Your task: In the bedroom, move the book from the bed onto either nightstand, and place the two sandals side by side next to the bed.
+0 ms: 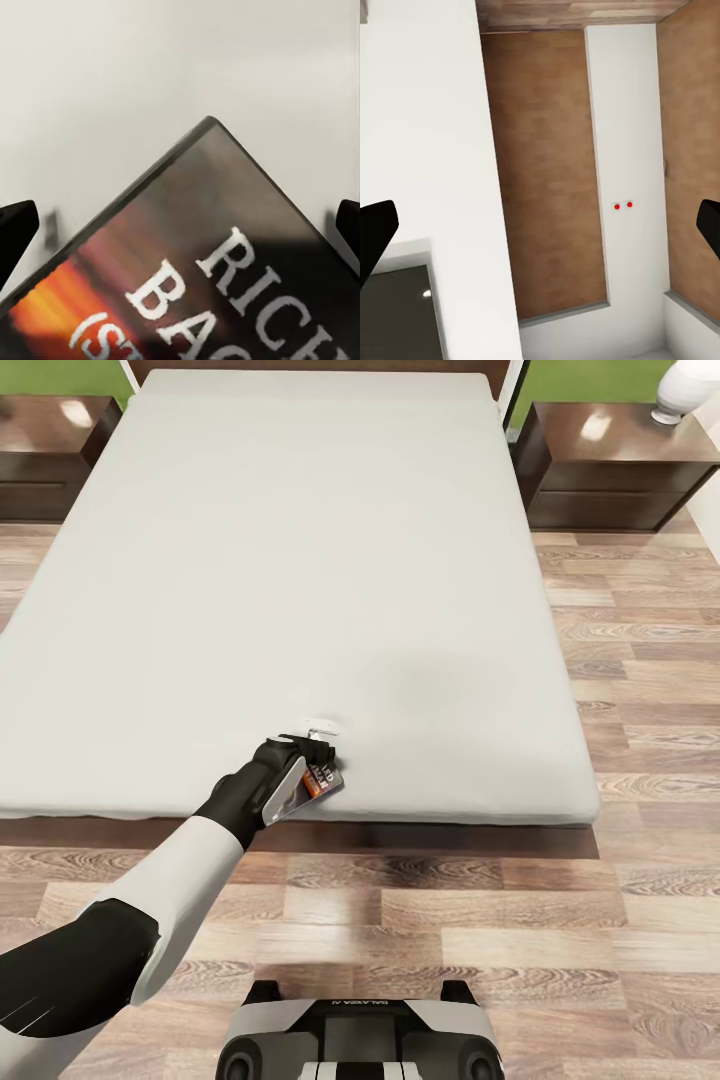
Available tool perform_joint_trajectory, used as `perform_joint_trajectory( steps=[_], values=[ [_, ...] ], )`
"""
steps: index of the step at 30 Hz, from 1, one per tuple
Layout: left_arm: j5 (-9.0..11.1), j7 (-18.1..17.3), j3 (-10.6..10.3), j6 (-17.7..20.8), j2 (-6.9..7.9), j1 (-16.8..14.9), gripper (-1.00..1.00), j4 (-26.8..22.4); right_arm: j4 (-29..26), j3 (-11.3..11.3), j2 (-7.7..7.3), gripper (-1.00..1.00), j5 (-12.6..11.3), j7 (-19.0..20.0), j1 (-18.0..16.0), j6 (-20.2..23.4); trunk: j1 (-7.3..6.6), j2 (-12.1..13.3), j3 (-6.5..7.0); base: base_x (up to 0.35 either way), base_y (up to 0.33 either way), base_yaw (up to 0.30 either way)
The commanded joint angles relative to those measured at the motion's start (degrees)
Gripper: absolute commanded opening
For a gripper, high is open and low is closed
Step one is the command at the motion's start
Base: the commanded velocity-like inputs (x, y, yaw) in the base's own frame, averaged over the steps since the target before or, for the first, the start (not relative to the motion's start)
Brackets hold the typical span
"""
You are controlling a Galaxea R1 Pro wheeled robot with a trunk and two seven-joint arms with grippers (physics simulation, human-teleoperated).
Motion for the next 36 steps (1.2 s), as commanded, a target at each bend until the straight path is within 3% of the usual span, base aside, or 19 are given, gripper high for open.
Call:
perform_joint_trajectory(
  steps=[1,36],
  values=[
    [1.2,0.5,-0.2,0.4,0.04,0.0,1.0,1.1,0.1,-0.4,-0.01,1.0,0.6,-0.2,0.0,0.1,0.01,0.0,-0.02,-0.024,0.0,0.0],
    [1.2,0.5,-0.2,0.3,0.04,0.0,1.0,0.6,0.1,-0.4,0.16,1.0,0.7,-0.2,0.0,0.1,0.01,0.0,-0.02,-0.015,0.004,0.0]
  ],
)
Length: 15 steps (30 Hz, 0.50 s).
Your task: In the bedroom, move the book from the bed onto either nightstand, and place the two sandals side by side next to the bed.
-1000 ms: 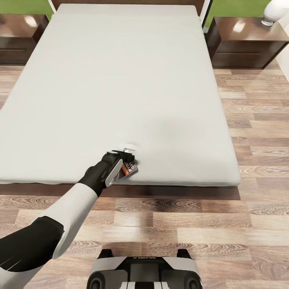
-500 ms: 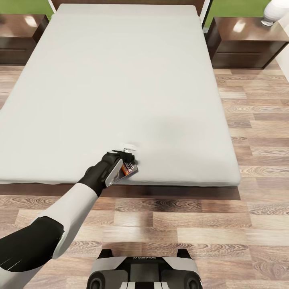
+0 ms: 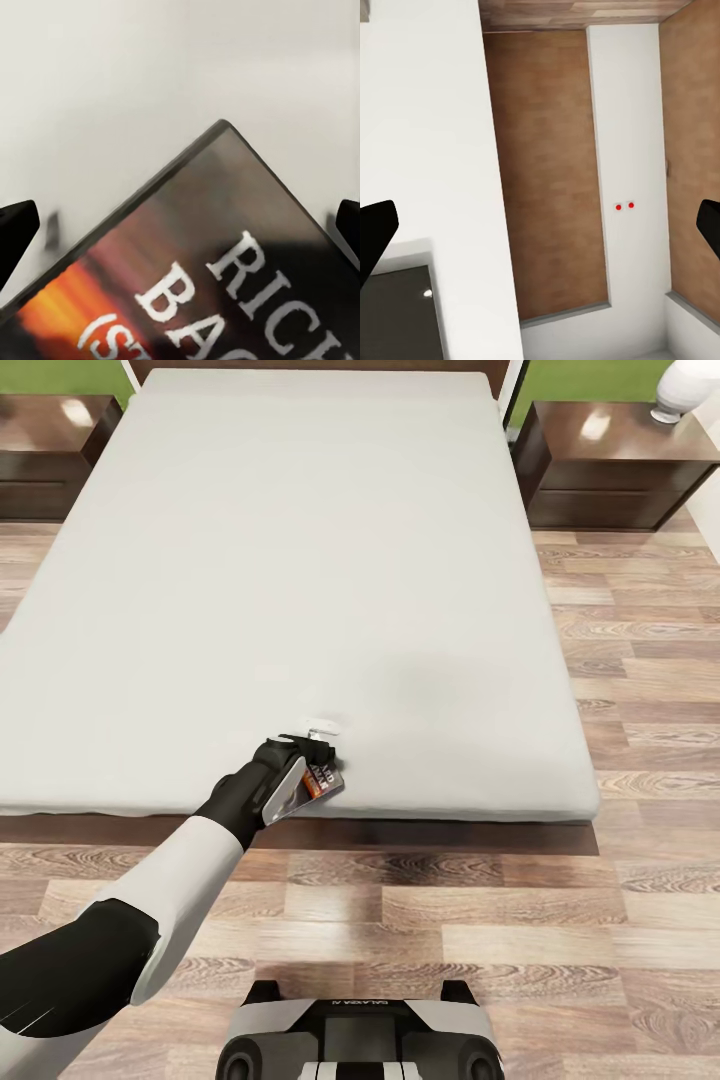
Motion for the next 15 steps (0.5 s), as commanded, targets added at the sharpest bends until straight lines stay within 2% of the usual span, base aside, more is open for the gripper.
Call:
perform_joint_trajectory(
  steps=[1,15],
  values=[
    [1.3,0.6,-0.2,0.4,0.04,0.0,1.0,0.4,0.0,-0.4,-0.01,1.0,0.6,-0.2,0.0,0.1,0.01,0.0,-0.02,-0.009,0.004,0.0],
    [1.3,0.6,-0.2,0.4,0.05,0.0,1.0,0.0,0.0,-0.4,-0.02,1.0,0.6,-0.2,0.0,0.1,0.01,0.0,-0.02,-0.003,0.001,0.0]
  ],
)
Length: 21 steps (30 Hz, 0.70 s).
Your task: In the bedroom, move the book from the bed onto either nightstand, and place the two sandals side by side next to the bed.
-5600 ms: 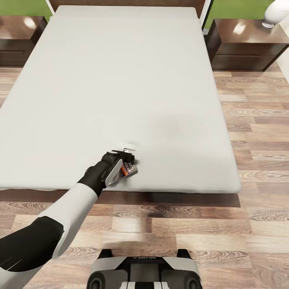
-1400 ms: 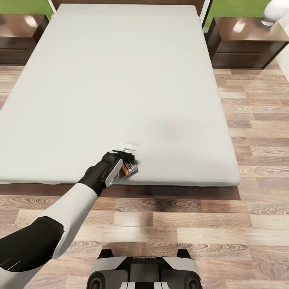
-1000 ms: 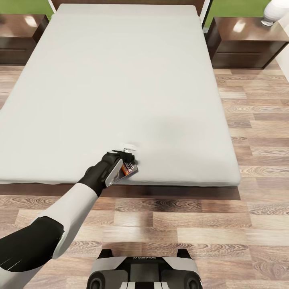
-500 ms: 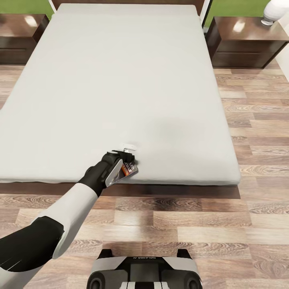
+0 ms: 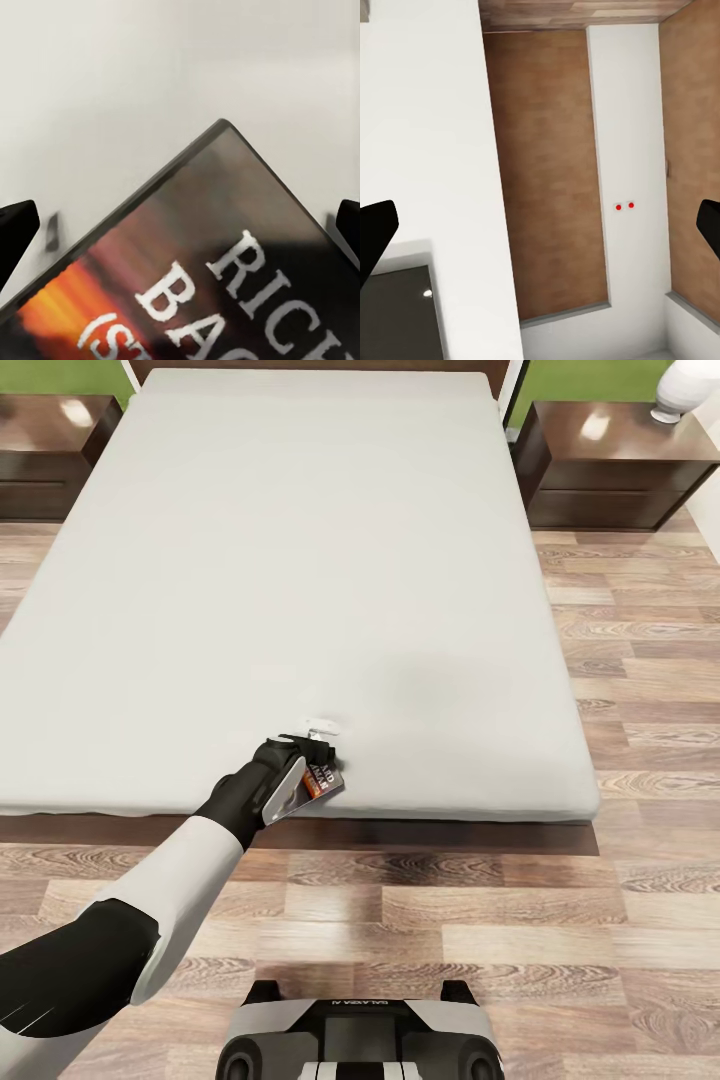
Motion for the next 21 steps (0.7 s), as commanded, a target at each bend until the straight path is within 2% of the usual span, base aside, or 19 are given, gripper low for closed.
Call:
perform_joint_trajectory(
  steps=[1,21],
  values=[
    [1.2,0.5,-0.2,0.3,0.05,0.0,1.0,0.0,0.1,-0.4,-0.01,1.0,0.6,-0.2,0.0,0.1,0.01,0.0,-0.03,-0.014,0.0,0.0],
    [1.2,0.6,-0.3,0.3,0.05,0.0,1.0,0.0,0.1,-0.4,0.0,1.0,0.6,-0.2,0.0,0.1,0.01,0.0,-0.03,-0.006,0.0,0.0]
  ],
)
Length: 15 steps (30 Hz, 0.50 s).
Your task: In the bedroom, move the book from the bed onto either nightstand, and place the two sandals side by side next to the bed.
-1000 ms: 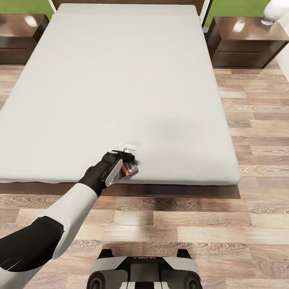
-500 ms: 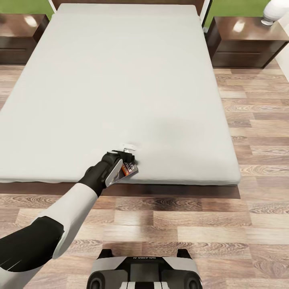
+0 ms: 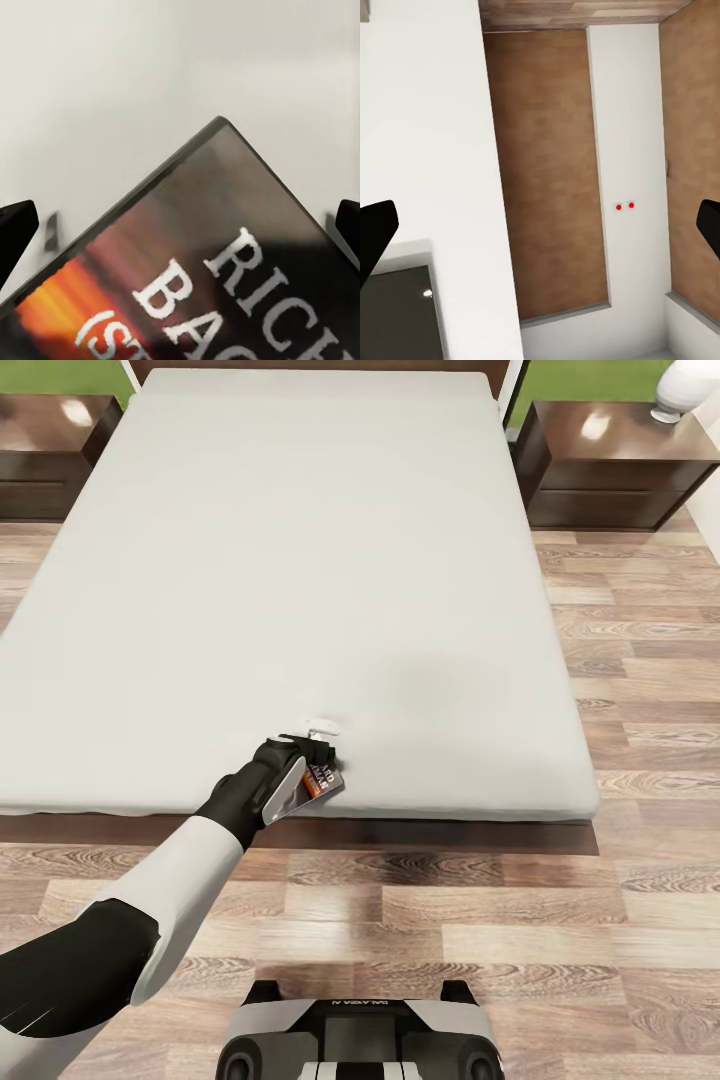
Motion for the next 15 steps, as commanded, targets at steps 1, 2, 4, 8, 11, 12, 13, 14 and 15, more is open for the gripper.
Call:
perform_joint_trajectory(
  steps=[1,2,4,8,11,12,13,14,15],
  values=[
    [1.1,0.5,-0.2,0.3,0.05,0.0,1.0,0.0,0.1,-0.4,-0.01,1.0,0.6,-0.2,0.0,0.1,0.01,0.0,-0.02,0.0,0.0,0.0],
    [1.1,0.5,-0.2,0.3,0.05,0.0,1.0,0.0,0.1,-0.4,-0.01,1.0,0.6,-0.2,0.0,0.1,0.01,0.0,-0.02,0.0,0.0,0.0],
    [1.1,0.5,-0.2,0.3,0.05,0.0,1.0,0.0,0.1,-0.4,-0.01,1.0,0.6,-0.2,0.0,0.1,0.01,0.0,-0.02,0.0,0.0,0.0],
    [1.1,0.5,-0.2,0.3,0.05,0.0,1.0,0.0,0.1,-0.4,-0.01,1.0,0.6,-0.2,0.0,0.1,0.01,0.0,-0.02,0.0,0.0,0.0],
    [1.1,0.5,-0.2,0.3,0.05,0.0,1.0,0.0,0.1,-0.4,-0.01,1.0,0.6,-0.2,0.0,0.1,0.01,0.0,-0.02,-0.006,0.0,0.0],
    [1.1,0.5,-0.2,0.3,0.05,0.0,1.0,0.0,0.1,-0.4,-0.01,1.0,0.6,-0.2,0.0,0.1,0.01,0.0,-0.02,-0.014,0.0,0.0],
    [1.1,0.5,-0.2,0.3,0.05,0.0,1.0,0.0,0.1,-0.4,-0.01,1.0,0.6,-0.2,0.0,0.1,0.01,0.0,-0.02,-0.027,0.0,0.0],
    [1.1,0.5,-0.2,0.3,0.05,0.0,1.0,0.0,0.1,-0.4,-0.01,1.0,0.6,-0.2,0.0,0.1,0.01,0.0,-0.02,-0.032,0.0,0.0],
    [1.1,0.5,-0.2,0.3,0.05,0.0,1.0,0.0,0.1,-0.4,-0.01,1.0,0.6,-0.2,0.0,0.1,0.01,0.0,-0.02,-0.031,0.0,0.0]
  ],
)
